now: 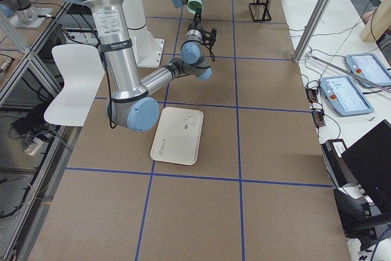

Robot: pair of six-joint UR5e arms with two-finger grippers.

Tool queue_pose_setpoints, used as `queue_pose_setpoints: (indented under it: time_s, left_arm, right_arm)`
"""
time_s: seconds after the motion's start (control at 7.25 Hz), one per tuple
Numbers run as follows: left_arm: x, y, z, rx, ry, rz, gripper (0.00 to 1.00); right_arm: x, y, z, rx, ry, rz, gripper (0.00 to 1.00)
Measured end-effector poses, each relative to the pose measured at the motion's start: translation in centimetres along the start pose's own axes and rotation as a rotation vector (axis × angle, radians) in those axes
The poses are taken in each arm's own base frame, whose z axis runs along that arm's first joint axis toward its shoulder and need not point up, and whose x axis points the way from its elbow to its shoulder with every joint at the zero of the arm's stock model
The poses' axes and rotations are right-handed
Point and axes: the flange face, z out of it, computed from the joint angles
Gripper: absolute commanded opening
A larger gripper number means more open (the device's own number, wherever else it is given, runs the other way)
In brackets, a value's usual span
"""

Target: Left arm grabs green cup and hands to right arm on tray

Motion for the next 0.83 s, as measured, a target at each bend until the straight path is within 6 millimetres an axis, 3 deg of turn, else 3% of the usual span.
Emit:
queue_pose_setpoints:
  time_s: [0.83]
  left_arm:
    - [0.4,0.6,1.8,0.009,0.032,-0.009,0.0]
  right_arm:
    - [0.1,1.2,0.7,-0.033,-0.019,0.014,0.9]
